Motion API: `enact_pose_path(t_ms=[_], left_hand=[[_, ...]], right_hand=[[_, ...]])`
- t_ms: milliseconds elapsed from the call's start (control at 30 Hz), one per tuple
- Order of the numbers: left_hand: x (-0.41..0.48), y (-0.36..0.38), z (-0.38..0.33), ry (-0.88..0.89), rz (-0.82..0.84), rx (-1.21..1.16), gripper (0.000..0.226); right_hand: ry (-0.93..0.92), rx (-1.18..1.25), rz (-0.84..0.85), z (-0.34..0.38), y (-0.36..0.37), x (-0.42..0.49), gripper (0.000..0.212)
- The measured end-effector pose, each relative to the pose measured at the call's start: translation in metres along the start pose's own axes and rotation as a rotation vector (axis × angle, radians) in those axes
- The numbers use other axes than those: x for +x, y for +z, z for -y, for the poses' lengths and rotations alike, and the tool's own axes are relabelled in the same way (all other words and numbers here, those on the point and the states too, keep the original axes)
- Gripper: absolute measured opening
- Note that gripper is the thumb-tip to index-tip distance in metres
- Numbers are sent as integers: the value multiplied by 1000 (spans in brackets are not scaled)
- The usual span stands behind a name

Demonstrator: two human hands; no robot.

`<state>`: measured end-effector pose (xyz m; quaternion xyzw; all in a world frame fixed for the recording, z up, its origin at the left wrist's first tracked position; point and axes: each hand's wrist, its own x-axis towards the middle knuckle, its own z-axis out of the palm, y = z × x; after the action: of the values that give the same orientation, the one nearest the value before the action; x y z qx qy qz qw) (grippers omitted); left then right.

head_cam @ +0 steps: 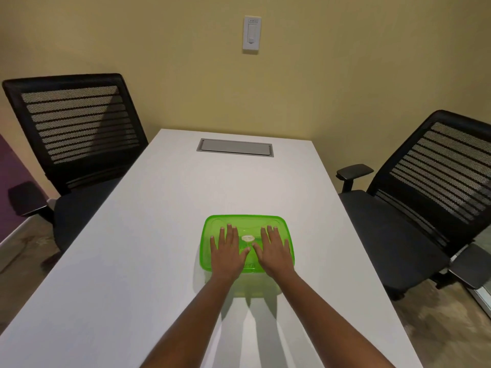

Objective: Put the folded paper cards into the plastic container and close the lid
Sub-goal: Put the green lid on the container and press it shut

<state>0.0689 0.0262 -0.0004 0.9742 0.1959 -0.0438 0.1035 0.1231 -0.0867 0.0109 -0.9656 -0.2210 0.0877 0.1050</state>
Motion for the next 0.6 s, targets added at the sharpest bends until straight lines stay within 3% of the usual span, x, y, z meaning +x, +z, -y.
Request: enact_pose_path(t_ms=[467, 533, 600], left_hand=[[-11, 15, 9, 44, -7, -23, 61], [-12, 13, 11, 44, -13, -22, 63], [-9, 7, 14, 50, -26, -12, 66]], right_hand=[[-15, -5, 66, -1, 17, -14, 64], [-8, -20, 75, 0, 9, -17, 85], [-6, -53, 57, -4, -4, -16, 132]])
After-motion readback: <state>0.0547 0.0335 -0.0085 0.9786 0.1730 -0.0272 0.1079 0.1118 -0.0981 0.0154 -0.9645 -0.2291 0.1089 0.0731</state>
